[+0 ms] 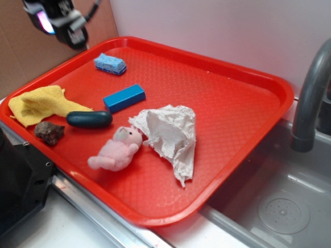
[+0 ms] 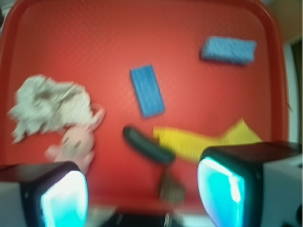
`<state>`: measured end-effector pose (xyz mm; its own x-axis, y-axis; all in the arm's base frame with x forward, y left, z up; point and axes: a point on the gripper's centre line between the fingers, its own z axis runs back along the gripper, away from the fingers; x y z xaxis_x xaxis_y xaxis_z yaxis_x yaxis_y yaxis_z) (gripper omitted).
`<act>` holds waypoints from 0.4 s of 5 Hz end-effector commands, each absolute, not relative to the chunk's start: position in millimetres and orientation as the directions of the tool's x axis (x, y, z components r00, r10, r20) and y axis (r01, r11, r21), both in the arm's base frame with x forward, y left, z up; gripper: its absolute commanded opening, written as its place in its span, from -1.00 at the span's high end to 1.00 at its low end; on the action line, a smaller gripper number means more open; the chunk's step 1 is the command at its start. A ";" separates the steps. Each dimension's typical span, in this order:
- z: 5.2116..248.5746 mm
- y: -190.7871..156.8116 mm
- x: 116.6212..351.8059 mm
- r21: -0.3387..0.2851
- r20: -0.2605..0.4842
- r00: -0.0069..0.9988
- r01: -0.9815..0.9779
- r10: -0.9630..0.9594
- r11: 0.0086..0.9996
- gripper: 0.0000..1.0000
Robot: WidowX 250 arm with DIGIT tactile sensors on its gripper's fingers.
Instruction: Grab the blue block.
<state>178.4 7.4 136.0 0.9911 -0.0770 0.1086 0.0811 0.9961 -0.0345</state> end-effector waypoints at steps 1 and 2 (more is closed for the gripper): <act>74.2 27.1 204.3 0.029 0.193 0.981 -0.022 0.016 0.999 -1.00; 55.4 22.4 210.7 0.003 0.179 0.983 0.034 -0.034 0.999 -1.00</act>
<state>204.4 22.0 48.0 0.9882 -0.0190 0.1517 0.0194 0.9998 -0.0006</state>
